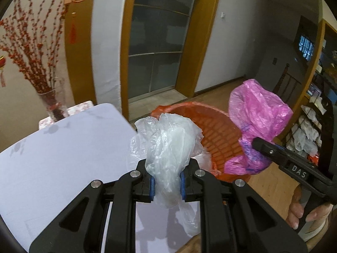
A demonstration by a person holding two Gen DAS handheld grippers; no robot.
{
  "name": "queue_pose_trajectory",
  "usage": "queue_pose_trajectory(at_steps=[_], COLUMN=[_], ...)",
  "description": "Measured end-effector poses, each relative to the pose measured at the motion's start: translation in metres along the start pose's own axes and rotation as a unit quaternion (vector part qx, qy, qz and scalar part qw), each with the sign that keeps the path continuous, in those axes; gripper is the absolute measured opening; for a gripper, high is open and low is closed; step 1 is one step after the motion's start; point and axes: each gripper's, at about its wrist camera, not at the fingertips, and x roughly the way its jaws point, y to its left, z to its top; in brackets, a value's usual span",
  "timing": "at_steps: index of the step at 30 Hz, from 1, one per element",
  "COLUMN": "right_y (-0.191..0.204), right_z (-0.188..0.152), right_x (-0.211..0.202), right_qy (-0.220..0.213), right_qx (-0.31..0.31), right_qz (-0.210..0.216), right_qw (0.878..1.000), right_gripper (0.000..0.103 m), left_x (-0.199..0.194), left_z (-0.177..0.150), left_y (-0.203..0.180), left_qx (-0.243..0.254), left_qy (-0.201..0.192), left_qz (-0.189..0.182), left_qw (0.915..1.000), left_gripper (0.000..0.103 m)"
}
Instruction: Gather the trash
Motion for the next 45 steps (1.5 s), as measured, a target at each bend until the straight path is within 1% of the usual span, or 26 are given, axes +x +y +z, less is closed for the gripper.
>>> queue_pose_trajectory(at_steps=[11, 14, 15, 17, 19, 21, 23, 25, 26, 29, 30, 31, 32, 34, 35, 37, 39, 41, 43, 45], right_y=[-0.028, -0.036, -0.041, -0.048, -0.056, -0.065, -0.072, -0.073, -0.075, -0.073, -0.069, -0.067, -0.062, -0.05, -0.042, -0.025, -0.006, 0.013, 0.031, 0.044], right_z=[0.017, 0.025, 0.029, 0.032, 0.034, 0.034, 0.033, 0.031, 0.029, 0.021, 0.018, 0.016, 0.013, 0.009, 0.006, 0.0, -0.008, -0.015, -0.025, -0.035], right_x=[0.002, 0.008, 0.011, 0.015, 0.019, 0.021, 0.02, 0.019, 0.018, 0.007, 0.001, -0.004, -0.012, -0.026, -0.035, -0.05, -0.064, -0.073, -0.084, -0.092], right_qy=[-0.019, -0.018, -0.016, -0.013, -0.01, -0.008, -0.006, -0.007, -0.008, -0.02, -0.029, -0.036, -0.047, -0.067, -0.079, -0.1, -0.115, -0.124, -0.136, -0.146], right_qx=[0.016, 0.02, 0.023, 0.029, 0.034, 0.041, 0.048, 0.051, 0.051, 0.042, 0.037, 0.034, 0.028, 0.015, 0.005, -0.016, -0.042, -0.066, -0.089, -0.107], right_qz=[-0.009, -0.008, -0.009, -0.009, -0.01, -0.014, -0.012, -0.015, -0.018, -0.034, -0.041, -0.044, -0.047, -0.053, -0.058, -0.063, -0.07, -0.078, -0.085, -0.09], right_qw=[1.0, 1.0, 1.0, 0.999, 0.999, 0.999, 0.999, 0.999, 0.999, 0.998, 0.998, 0.998, 0.997, 0.996, 0.995, 0.993, 0.99, 0.987, 0.983, 0.979], right_gripper=[0.029, 0.035, 0.038, 0.039, 0.042, 0.044, 0.045, 0.05, 0.051, 0.058, 0.065, 0.071, 0.074, 0.084, 0.087, 0.096, 0.098, 0.098, 0.098, 0.098], left_x=[0.024, 0.037, 0.045, 0.058, 0.069, 0.079, 0.083, 0.086, 0.085, 0.072, 0.063, 0.052, 0.04, 0.02, 0.012, -0.015, -0.036, -0.055, -0.078, -0.096], left_z=[0.007, 0.01, 0.011, 0.012, 0.009, 0.006, 0.002, -0.002, -0.005, -0.008, -0.009, -0.011, -0.013, -0.017, -0.017, -0.024, -0.032, -0.04, -0.052, -0.061], left_y=[-0.027, -0.033, -0.035, -0.038, -0.041, -0.042, -0.043, -0.039, -0.037, -0.032, -0.03, -0.029, -0.028, -0.027, -0.026, -0.025, -0.024, -0.023, -0.02, -0.016], left_qx=[0.009, 0.006, 0.004, -0.002, -0.01, -0.011, -0.013, -0.018, -0.019, -0.022, -0.022, -0.02, -0.017, -0.012, -0.009, -0.005, -0.003, -0.002, -0.005, -0.011], left_qy=[0.003, 0.011, 0.016, 0.026, 0.037, 0.048, 0.055, 0.064, 0.066, 0.059, 0.049, 0.037, 0.022, -0.002, -0.012, -0.039, -0.059, -0.076, -0.094, -0.109], left_qz=[-0.034, -0.042, -0.042, -0.046, -0.05, -0.048, -0.046, -0.042, -0.038, -0.026, -0.019, -0.01, -0.002, 0.014, 0.023, 0.05, 0.074, 0.1, 0.128, 0.155], left_qw=[0.9994, 0.999, 0.999, 0.9986, 0.998, 0.9976, 0.9974, 0.9969, 0.9969, 0.9977, 0.9984, 0.9991, 0.9996, 0.9998, 0.9996, 0.998, 0.9955, 0.9921, 0.9873, 0.9818], left_gripper=[0.017, 0.019, 0.02, 0.027, 0.039, 0.046, 0.049, 0.051, 0.052, 0.057, 0.062, 0.067, 0.069, 0.078, 0.08, 0.09, 0.095, 0.096, 0.101, 0.101])
